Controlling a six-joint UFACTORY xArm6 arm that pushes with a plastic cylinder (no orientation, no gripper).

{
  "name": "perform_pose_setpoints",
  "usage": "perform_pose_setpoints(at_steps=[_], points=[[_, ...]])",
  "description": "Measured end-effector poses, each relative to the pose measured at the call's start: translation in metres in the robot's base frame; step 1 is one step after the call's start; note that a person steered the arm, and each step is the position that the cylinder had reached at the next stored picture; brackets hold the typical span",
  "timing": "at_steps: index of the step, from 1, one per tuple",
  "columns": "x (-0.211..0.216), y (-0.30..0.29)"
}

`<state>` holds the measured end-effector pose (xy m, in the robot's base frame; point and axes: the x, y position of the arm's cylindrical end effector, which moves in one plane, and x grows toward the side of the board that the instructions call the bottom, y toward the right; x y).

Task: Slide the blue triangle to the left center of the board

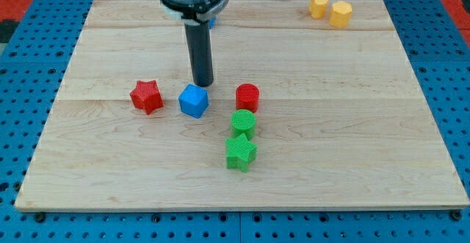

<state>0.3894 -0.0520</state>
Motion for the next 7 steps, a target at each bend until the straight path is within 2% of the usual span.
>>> perform_pose_setpoints(at_steps=[1,2,3,4,6,7], points=[[-0.073,0.062],[-0.135,0.082],[-0.158,0.018],[-0.128,-0.086],[-0.145,-0.107],[-0.148,-0.142]])
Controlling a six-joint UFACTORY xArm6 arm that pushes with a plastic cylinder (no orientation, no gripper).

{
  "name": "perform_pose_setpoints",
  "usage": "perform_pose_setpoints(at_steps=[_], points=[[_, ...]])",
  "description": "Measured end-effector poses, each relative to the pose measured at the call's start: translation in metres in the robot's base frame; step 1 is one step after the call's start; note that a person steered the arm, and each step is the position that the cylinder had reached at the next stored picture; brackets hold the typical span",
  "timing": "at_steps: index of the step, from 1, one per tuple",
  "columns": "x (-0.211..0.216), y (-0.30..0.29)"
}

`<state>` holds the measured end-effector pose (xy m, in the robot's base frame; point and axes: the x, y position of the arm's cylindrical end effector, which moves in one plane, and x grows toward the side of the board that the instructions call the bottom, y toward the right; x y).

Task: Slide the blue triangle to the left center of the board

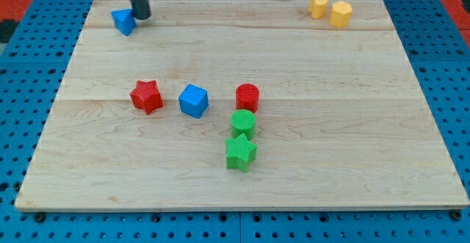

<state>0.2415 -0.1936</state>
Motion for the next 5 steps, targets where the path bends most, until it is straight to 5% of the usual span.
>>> perform_pose_setpoints(at_steps=[2,3,5], points=[[0.013,-0.046],[0.077,-0.040],[0.056,-0.049]])
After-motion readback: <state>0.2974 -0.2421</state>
